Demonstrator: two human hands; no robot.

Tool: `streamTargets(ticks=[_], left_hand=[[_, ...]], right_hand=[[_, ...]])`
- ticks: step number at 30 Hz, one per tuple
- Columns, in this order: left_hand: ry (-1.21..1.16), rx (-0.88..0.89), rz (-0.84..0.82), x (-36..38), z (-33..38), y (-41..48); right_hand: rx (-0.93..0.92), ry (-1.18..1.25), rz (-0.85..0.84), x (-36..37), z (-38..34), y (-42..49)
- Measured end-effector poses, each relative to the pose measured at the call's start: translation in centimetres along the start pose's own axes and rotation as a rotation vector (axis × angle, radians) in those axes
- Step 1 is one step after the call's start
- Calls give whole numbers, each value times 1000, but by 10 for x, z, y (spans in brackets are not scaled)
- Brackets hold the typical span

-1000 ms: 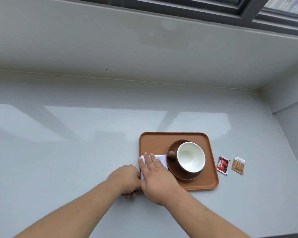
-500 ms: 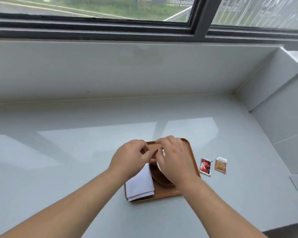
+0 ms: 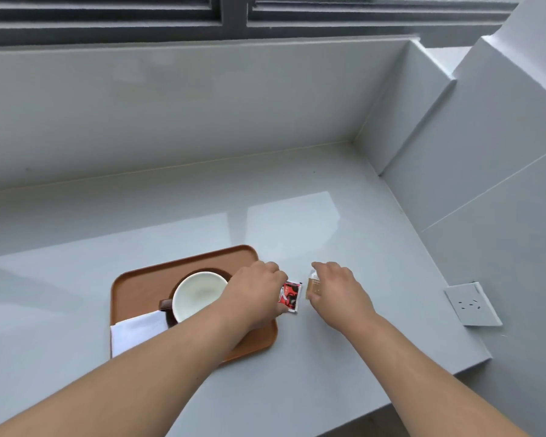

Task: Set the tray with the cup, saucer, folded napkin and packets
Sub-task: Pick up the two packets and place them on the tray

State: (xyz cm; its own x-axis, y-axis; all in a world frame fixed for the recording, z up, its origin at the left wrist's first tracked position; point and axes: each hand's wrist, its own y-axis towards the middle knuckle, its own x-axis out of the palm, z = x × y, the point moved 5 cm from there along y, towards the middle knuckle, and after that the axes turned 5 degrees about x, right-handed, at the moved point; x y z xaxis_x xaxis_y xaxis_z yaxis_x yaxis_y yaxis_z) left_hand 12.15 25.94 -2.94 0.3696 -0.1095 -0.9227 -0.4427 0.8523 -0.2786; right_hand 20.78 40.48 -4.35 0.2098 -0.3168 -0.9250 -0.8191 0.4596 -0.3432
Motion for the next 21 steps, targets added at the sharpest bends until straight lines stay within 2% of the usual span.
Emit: streamTargets(ticks=[6,11,14,17,21], left_hand=[[42,-47,-63,28,6,34],[80,-65,-77,34,5,48],[81,-68,-93,31,3,52],[-47,-120,-95,20,-11,52],[-264,-263,-95,-13,-56,45]], right_hand=[[-20,-107,-23,12,22,20],[9,-69,-36,12,27,33],[4,-15,-130,11,26,40],[0,111,-211,-1,17,49],[-16,284,-193,-27,-16,67]])
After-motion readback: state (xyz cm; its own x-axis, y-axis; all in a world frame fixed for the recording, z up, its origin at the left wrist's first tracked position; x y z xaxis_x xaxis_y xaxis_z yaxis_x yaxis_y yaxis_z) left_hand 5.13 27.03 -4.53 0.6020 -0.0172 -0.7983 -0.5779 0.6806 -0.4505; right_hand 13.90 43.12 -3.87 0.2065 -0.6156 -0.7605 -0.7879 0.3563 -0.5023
